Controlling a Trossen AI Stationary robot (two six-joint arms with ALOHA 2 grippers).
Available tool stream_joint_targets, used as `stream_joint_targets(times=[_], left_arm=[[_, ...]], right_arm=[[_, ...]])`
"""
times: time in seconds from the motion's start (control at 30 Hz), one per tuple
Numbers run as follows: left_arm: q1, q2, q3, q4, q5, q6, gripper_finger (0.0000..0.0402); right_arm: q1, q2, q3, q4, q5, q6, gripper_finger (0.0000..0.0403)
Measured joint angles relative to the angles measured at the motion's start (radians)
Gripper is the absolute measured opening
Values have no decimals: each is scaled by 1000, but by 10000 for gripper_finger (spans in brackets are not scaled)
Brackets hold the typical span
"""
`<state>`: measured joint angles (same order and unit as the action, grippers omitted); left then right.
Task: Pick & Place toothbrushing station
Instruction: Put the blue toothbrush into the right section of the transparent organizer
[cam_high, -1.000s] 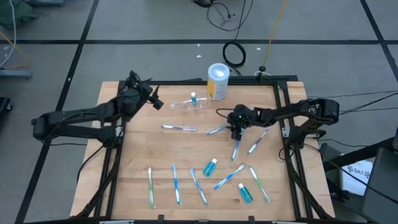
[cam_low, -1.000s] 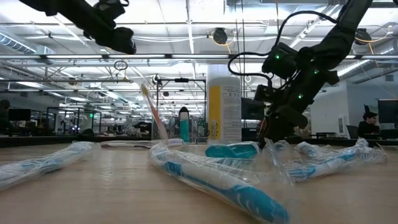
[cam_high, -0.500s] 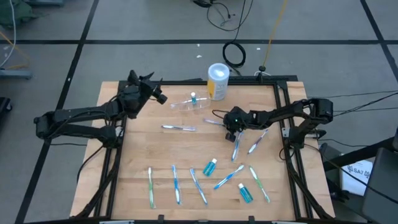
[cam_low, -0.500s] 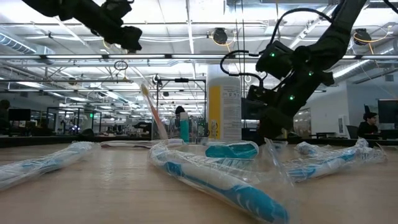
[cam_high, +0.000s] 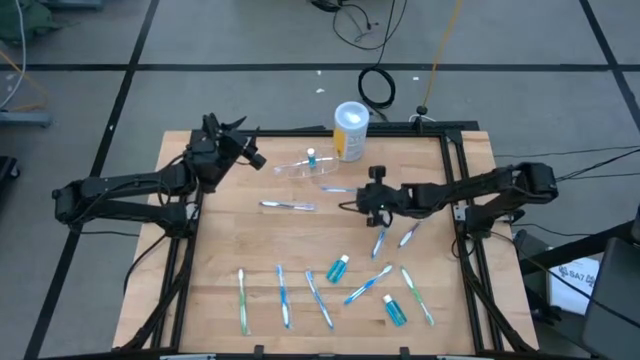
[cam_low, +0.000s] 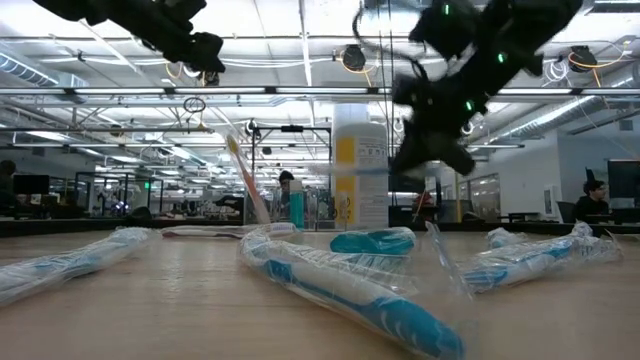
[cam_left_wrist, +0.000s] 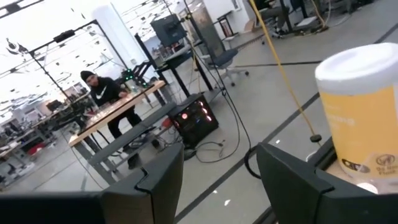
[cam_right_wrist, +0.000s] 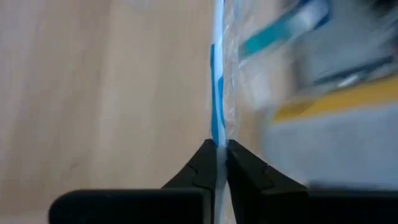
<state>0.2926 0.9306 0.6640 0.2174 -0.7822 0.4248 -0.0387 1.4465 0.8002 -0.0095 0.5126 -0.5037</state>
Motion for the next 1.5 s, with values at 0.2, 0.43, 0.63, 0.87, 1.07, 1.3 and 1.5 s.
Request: stream_joint_targets(times=[0.2, 0.43, 0.63, 0.87, 1.07, 1.3, 1.5], left_arm=[[-6, 0, 0, -89, 75, -99, 209], [-9, 0, 0, -168, 501, -328, 209], [-17, 20, 0, -145, 874, -566, 209], [-88, 136, 0, -75, 940, -665, 209], [-134, 296, 0, 92, 940, -709, 209], [-144, 405, 0, 106, 939, -808, 209], [-152, 465, 0, 144, 939, -859, 209]], right_arm=[[76, 1, 38, 118, 291, -368, 16], [103, 3, 38, 250, 288, -804, 17], [91, 20, 39, 406, 109, -1195, 17], [65, 43, 42, 552, -97, -1356, 17], [64, 74, 40, 559, -125, -1382, 17], [63, 74, 40, 570, -124, -1447, 18], [63, 74, 40, 585, -123, -1478, 18]])
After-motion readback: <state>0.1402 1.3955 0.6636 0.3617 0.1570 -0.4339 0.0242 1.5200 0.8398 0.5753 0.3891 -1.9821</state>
